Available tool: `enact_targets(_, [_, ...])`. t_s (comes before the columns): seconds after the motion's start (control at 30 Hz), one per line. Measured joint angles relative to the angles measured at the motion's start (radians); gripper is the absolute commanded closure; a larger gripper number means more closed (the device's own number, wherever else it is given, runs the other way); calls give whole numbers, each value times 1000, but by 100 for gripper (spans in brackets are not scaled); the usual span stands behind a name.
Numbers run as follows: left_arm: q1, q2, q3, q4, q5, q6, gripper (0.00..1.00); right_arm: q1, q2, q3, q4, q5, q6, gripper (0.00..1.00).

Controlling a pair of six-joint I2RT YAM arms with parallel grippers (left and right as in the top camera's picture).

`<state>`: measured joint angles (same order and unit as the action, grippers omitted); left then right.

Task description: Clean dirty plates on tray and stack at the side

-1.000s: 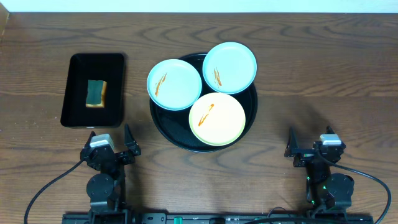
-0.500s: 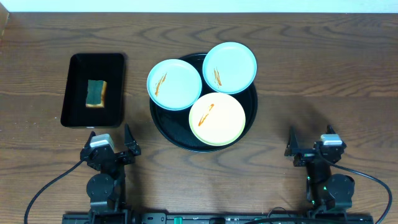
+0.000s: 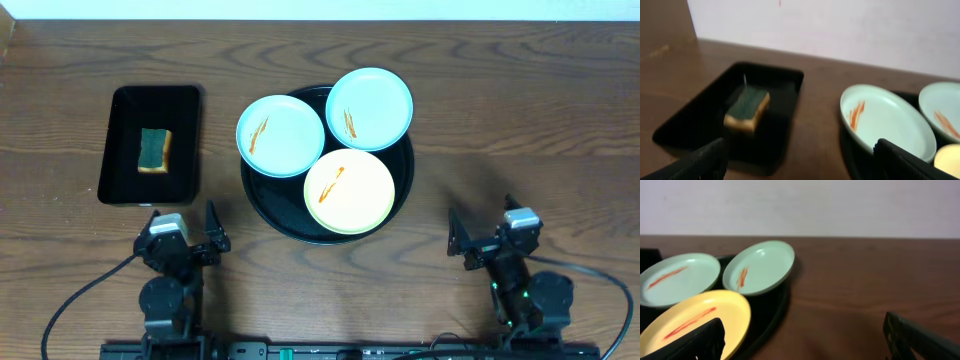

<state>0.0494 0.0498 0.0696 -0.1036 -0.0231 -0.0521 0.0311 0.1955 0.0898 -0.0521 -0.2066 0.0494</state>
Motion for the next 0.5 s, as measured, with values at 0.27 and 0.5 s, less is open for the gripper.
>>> enact_targets(0.27, [0,230,286,-185,35,-19,7,0,337,336,-102,-79,0,1])
enact_targets(0.5, [0,468,543,-360,92,-39,7,2,645,605,-231,-167,1,1])
